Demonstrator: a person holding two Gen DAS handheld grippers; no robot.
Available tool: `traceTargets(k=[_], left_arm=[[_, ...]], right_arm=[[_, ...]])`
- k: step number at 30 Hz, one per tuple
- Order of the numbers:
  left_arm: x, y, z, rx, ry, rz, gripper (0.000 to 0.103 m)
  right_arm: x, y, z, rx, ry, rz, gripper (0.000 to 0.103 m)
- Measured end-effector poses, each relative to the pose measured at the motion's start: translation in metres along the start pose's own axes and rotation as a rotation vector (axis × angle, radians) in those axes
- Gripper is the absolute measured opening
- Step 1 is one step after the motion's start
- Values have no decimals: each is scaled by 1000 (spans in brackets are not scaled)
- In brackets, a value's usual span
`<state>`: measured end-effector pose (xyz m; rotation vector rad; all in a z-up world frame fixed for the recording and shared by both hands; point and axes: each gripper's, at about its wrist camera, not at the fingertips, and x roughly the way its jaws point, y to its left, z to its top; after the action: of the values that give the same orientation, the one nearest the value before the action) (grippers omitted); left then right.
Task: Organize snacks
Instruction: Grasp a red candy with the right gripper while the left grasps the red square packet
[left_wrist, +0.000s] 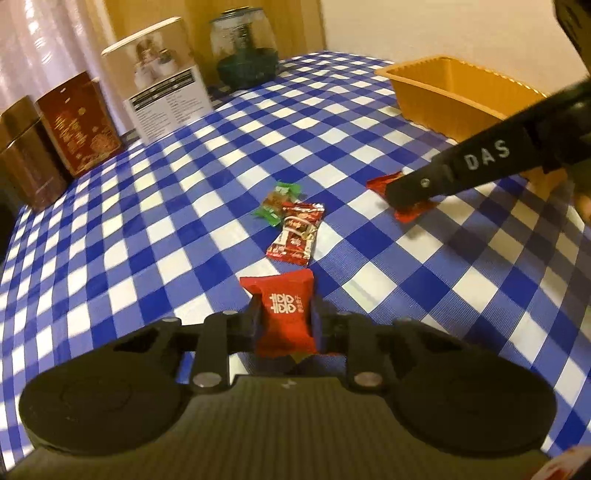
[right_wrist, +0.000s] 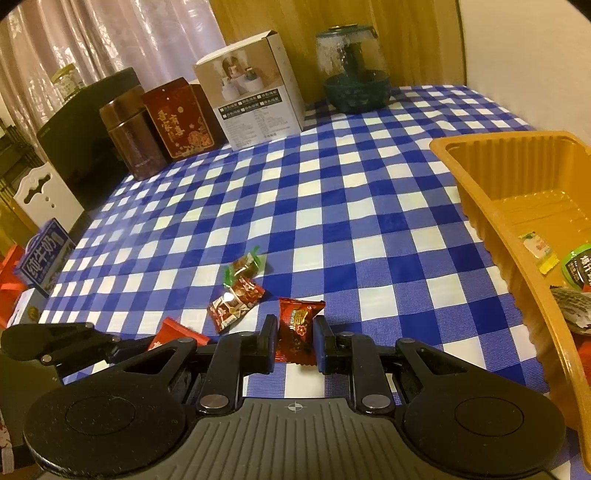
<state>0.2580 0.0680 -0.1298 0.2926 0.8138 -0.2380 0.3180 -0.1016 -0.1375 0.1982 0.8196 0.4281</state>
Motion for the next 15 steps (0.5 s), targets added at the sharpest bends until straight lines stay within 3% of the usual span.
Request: traceTargets(k=[6,15], left_arm=[[-22,-5,-3,-95,-5,31,23],[-84,-33,-6,-234,-79,24,23]], right_arm=[[-23,1,-15,1,-7,5,21],[-88,12,-37,-30,-69,-11,21]])
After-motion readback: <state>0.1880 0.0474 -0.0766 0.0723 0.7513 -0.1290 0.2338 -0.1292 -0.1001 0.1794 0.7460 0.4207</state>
